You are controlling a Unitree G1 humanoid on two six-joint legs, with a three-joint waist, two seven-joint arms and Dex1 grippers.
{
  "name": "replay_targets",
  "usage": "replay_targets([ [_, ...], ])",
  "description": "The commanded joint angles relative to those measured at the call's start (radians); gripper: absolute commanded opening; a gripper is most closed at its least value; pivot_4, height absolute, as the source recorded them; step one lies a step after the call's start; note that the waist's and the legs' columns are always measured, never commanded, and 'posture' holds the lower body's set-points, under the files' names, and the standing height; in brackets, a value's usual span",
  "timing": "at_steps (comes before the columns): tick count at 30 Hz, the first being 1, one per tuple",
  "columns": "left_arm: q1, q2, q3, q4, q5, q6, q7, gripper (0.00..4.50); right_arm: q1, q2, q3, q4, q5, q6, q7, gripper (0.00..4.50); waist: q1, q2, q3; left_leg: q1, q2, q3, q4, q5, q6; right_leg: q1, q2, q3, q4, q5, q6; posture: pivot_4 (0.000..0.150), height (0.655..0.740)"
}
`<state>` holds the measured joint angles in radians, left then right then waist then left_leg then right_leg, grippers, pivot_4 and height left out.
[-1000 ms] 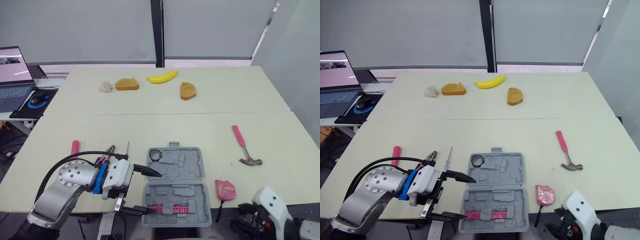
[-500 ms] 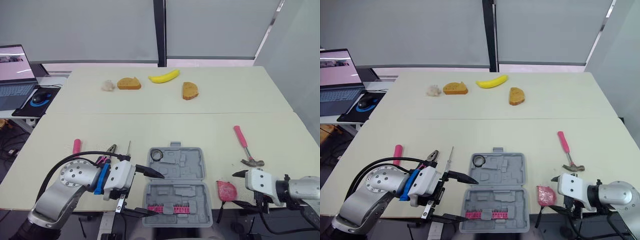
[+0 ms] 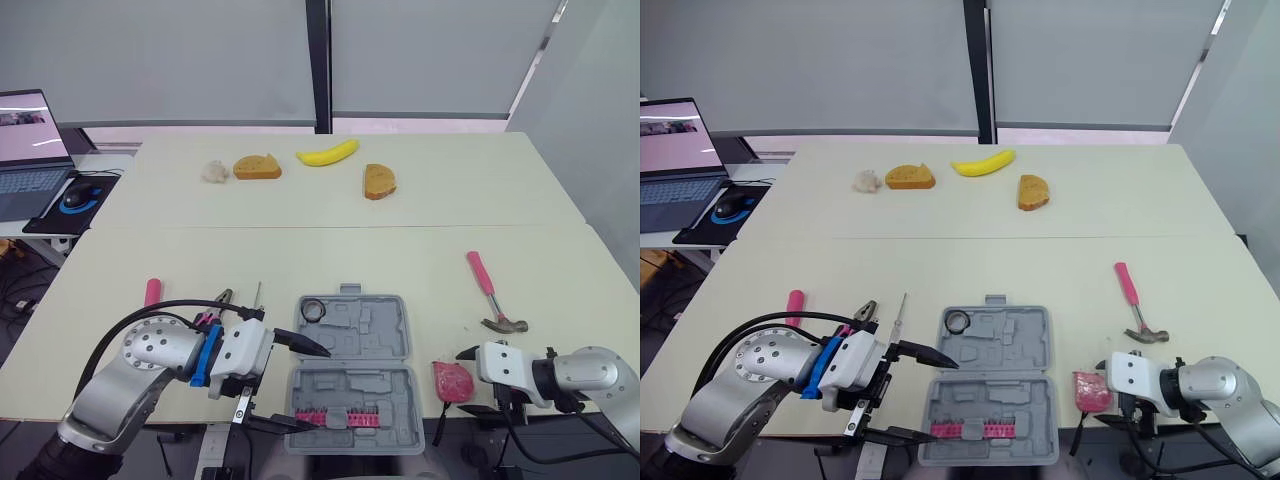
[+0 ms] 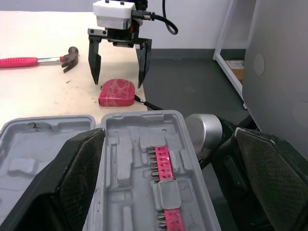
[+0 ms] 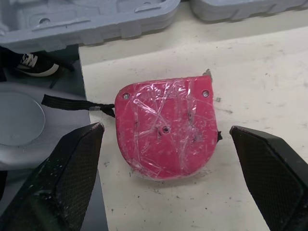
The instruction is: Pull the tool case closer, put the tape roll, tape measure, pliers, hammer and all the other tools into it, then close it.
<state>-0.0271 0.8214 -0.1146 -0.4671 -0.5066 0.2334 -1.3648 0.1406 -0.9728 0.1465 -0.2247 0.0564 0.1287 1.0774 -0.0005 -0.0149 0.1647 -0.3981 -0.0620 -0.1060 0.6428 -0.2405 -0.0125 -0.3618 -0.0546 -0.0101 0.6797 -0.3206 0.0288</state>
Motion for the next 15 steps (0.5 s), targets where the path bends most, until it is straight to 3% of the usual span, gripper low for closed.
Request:
replay_targets([
  [1, -0.011, 0.001, -0.004, -0.027, -0.025, -0.007, -0.013, 4.5, -0.022, 0.01, 0.013, 0.019, -0.014, -0.038, 0.008, 4.47, 0.0, 0.0, 0.0, 0.0, 0.0, 0.0, 0.0, 0.0, 0.0, 0.0, 0.0, 0.0, 0.0, 0.0, 0.0, 0.15, 0.7361],
  [15, -0.044, -0.024, -0.035, -0.011, -0.013, -0.011, -0.018, 4.5, -0.096, 0.045, 0.066, 0.099, -0.048, -0.082, 0.024, 4.47, -0.001, 0.0, 0.0, 0.0, 0.0, 0.0, 0.0, 0.0, 0.0, 0.0, 0.0, 0.0, 0.0, 0.0, -0.001, 0.15, 0.7361],
])
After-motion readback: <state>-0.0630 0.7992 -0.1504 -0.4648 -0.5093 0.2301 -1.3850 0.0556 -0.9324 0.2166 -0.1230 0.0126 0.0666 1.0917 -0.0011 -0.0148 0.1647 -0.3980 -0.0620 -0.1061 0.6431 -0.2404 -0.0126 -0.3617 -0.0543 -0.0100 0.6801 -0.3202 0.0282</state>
